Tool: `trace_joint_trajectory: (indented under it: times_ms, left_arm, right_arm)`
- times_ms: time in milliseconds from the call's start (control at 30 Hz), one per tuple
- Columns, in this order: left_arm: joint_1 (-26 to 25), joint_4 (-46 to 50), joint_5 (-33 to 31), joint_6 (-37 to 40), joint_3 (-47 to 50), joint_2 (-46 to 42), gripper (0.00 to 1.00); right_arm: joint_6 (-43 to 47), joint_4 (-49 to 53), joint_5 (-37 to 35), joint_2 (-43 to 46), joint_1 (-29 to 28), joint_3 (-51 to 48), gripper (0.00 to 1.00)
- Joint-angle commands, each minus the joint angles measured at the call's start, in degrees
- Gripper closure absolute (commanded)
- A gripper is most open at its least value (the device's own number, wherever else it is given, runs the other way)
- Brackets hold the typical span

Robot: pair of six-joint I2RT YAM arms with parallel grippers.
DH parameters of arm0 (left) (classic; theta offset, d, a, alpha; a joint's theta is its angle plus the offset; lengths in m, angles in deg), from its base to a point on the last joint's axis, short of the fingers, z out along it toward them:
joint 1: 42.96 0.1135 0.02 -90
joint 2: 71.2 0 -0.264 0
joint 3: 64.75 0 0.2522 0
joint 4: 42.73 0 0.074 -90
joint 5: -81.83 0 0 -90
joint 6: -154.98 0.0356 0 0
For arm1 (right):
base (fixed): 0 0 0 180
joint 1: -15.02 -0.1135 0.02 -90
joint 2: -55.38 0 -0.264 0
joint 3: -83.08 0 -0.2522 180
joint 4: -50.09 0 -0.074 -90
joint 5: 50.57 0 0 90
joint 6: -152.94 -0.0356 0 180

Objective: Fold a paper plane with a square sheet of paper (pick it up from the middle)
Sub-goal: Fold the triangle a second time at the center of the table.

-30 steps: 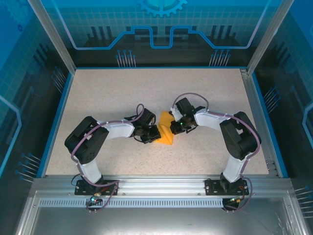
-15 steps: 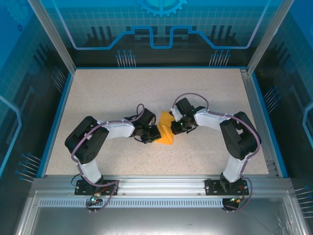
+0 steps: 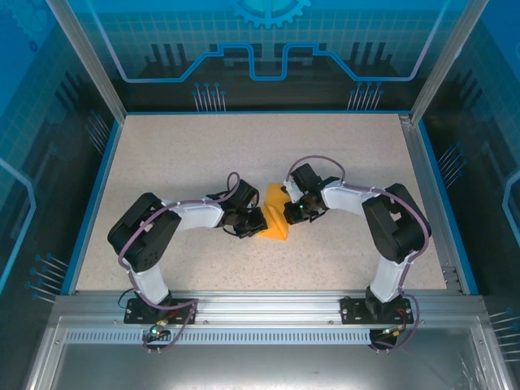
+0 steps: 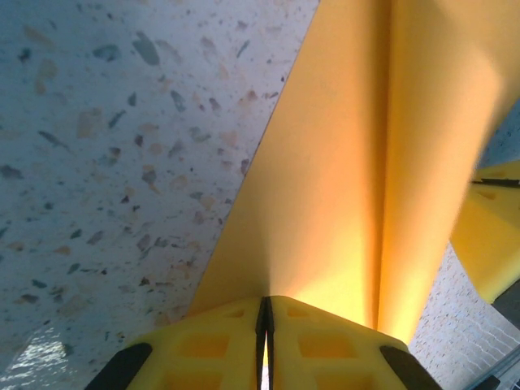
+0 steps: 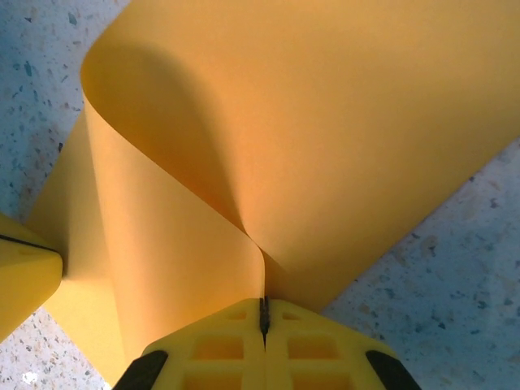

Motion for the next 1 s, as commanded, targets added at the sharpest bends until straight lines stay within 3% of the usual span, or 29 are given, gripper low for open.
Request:
trace_joint_trajectory:
  times_ms: [0, 200, 367, 533, 633, 967]
  left_arm:
    - [0.0, 2.4, -1.4, 1.3, 0.2, 2.5, 0.88]
    - [0.0, 2.2, -1.1, 1.5, 0.2, 1.9, 0.86]
    - [0.4, -0.7, -0.6, 1.7, 1.5, -4.1, 0.81]
    - [2.9, -10.0, 4.9, 0.0, 3.9, -9.5, 0.88]
    - [3.6, -14.1, 8.6, -1.3, 2.8, -8.1, 0.93]
    - [3.7, -20.7, 12.4, -4.0, -1.4, 0.3, 0.92]
  right_arm:
    - [-0.5, 0.5, -0.5, -1.2, -0.9, 0.5, 0.96]
    - [-0.6, 0.6, -0.5, -1.7, -0.9, 0.6, 0.96]
    - [-0.4, 1.0, -0.9, -1.8, -0.9, 0.4, 0.96]
    - [-0.3, 1.2, -1.3, -2.1, -0.9, 0.4, 0.96]
    - [-0.2, 1.2, -1.3, -2.1, -0.9, 0.4, 0.97]
    - [-0.2, 2.0, -1.7, -2.4, -0.8, 1.2, 0.97]
